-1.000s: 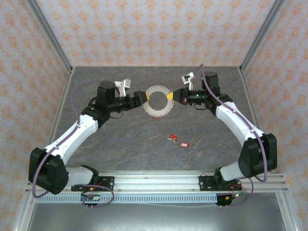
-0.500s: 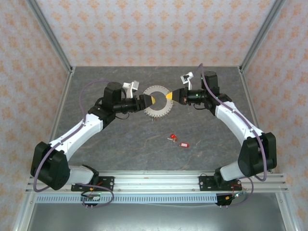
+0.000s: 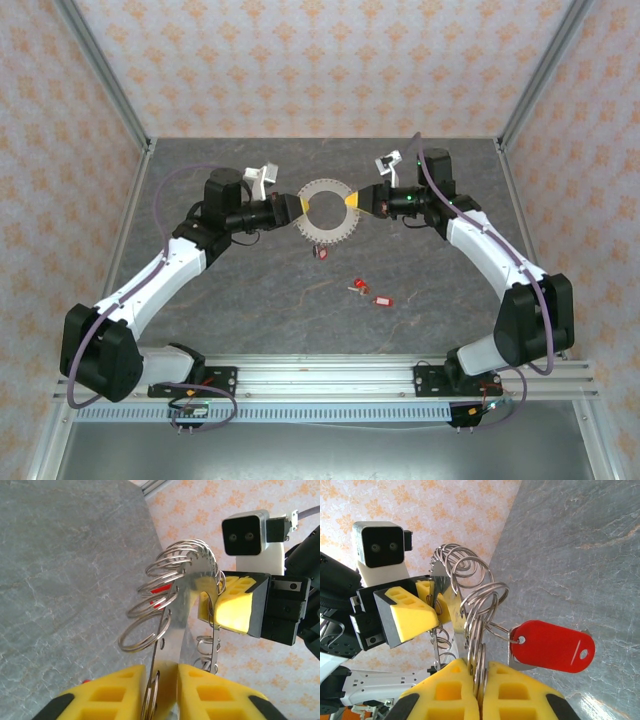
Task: Put the keys on the keyring
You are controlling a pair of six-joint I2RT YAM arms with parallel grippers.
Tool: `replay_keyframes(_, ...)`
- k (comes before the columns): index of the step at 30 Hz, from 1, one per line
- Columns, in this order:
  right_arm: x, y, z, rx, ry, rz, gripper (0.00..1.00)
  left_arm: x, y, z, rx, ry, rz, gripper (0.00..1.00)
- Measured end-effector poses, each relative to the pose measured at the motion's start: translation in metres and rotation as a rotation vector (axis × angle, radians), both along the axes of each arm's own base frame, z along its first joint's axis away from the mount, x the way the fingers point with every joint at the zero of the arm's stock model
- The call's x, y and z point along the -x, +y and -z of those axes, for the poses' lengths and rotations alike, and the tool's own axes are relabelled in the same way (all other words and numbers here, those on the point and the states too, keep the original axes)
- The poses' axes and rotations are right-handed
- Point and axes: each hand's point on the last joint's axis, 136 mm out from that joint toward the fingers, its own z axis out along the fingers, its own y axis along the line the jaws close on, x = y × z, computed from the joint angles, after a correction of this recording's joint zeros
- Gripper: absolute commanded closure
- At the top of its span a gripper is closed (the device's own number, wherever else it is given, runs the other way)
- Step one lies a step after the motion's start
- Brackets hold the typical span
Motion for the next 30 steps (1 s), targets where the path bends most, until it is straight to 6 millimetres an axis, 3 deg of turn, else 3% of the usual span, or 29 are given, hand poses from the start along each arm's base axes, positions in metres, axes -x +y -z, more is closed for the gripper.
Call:
replay_keyframes(4, -0.002, -0.002, 0.000, 0.001, 0.008, 0.011, 0.86, 0.002, -0.002, -0.005, 0.020, -0.010, 0.020, 1.00)
replay_keyframes(7, -0.004, -0.002, 0.001, 0.007, 0.005, 0.025, 0.78, 0.002, -0.003, -0.007, 0.026, -0.016, 0.025, 1.00)
replay_keyframes(9, -0.005, -0.003, 0.002, 0.015, 0.002, 0.042, 0.68, 0.002, -0.002, -0.008, 0.026, -0.021, 0.023, 1.00)
replay_keyframes(12, -0.005, -0.009, 0.000, 0.039, -0.023, 0.097, 0.65, 0.003, -0.001, -0.012, 0.027, -0.041, 0.012, 1.00)
replay_keyframes(18, 0.003, -0.037, -0.022, 0.095, -0.193, 0.280, 0.61, 0.010, 0.006, -0.026, 0.047, -0.121, -0.011, 1.00)
replay_keyframes(22, 0.019, -0.059, -0.036, 0.081, -0.371, 0.398, 0.60, 0.012, 0.007, -0.045, 0.077, -0.199, -0.014, 1.00)
replay_keyframes(25, 0.035, -0.067, -0.036, 0.067, -0.520, 0.445, 0.56, 0.011, 0.009, -0.056, 0.092, -0.254, -0.031, 1.00)
replay_keyframes(28, 0.063, -0.055, -0.030, 0.104, -0.689, 0.378, 0.56, 0.015, 0.009, -0.057, 0.084, -0.287, -0.038, 1.00)
replay_keyframes(30, 0.079, -0.044, -0.035, 0.127, -0.793, 0.327, 0.62, 0.017, 0.006, -0.058, 0.077, -0.306, -0.027, 1.00)
